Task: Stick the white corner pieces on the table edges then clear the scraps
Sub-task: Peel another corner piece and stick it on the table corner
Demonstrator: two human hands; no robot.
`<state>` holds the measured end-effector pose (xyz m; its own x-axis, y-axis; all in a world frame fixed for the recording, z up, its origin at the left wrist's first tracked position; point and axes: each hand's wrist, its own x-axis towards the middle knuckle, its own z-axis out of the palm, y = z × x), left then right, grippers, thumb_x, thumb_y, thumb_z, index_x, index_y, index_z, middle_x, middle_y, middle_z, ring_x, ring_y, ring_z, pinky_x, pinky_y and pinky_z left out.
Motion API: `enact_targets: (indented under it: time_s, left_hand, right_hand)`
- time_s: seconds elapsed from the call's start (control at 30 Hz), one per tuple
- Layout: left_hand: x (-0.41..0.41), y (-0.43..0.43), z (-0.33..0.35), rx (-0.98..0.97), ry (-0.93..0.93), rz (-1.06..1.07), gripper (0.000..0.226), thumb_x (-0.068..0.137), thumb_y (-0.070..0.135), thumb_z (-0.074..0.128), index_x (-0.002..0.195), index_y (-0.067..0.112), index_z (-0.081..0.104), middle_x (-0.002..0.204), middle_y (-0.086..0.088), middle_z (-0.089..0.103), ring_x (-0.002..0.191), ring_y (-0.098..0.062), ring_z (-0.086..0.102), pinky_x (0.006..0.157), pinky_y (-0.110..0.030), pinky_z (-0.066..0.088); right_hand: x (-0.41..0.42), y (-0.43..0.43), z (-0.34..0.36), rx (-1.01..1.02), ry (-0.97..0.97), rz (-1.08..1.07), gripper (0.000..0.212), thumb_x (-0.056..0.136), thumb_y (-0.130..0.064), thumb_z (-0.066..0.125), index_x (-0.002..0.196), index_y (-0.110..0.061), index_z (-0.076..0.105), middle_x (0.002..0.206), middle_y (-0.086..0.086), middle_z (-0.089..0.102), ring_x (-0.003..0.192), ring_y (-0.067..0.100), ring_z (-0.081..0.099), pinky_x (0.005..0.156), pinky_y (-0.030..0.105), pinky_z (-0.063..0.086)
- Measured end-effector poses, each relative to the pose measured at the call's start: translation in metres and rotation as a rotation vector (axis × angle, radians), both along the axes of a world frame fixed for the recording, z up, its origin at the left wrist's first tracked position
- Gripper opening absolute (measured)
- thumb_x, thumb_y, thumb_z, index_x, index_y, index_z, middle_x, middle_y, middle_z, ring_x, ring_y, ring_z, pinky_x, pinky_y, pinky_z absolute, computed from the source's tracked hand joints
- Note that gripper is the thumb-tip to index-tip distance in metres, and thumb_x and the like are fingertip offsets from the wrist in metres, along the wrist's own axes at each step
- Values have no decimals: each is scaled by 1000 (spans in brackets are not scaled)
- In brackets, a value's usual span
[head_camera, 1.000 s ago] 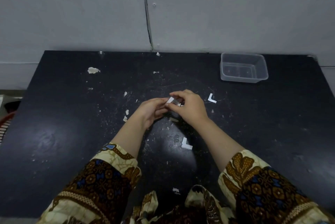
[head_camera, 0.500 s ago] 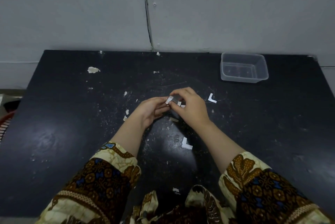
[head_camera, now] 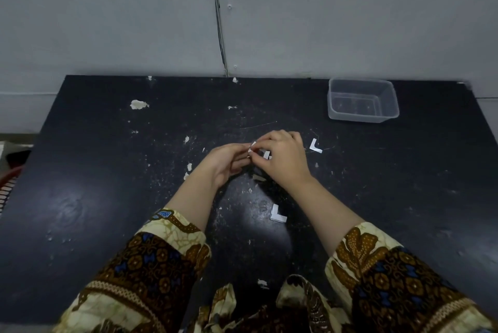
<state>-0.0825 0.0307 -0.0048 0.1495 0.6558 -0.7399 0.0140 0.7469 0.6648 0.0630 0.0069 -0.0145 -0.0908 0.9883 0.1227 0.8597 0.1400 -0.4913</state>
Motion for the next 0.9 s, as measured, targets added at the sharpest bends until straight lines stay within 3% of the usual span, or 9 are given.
enact_targets:
  time_s: [0.17,0.47,0.63,0.77,0.9]
  left_hand:
    - [0,1,5,-3,6,-22,16,92,20,53,88,21,69,72,12,73,81,-8,63,85,-29,40]
    - [2,3,6,6,57,-44,17,93,21,52,87,21,68,92,8,71,89,-9,65,95,-32,38]
    - [2,3,9,-5,76,-53,16,93,19,54,84,21,67,86,7,70,80,-7,65,77,-22,40]
    - [3,3,12,-10,76,-71,17,94,18,52,86,20,66,89,6,69,82,-8,64,77,-22,39]
    - [3,6,11,-9,84,-75,15,92,18,55,84,19,68,83,7,70,82,-9,65,80,-24,43]
  right_hand:
    - [1,4,6,-27,0,-1,15,80,-40,68,90,-32,76,92,-8,71,92,15,60,87,35,33]
    - [-1,7,8,-48,2,-2,16,81,-36,66,91,-30,77,91,-5,73,92,17,60,87,36,34]
    - [-2,5,7,1,-91,68,15,80,-36,68,87,-27,77,83,-1,74,86,23,62,82,42,40]
    - [-3,7,6,-5,-99,68,16,80,-35,66,88,-26,77,85,-1,74,88,22,62,83,39,38]
    - [-4,6,3,58,-165,99,11,74,-28,70,76,-18,75,75,1,71,78,26,63,73,37,44]
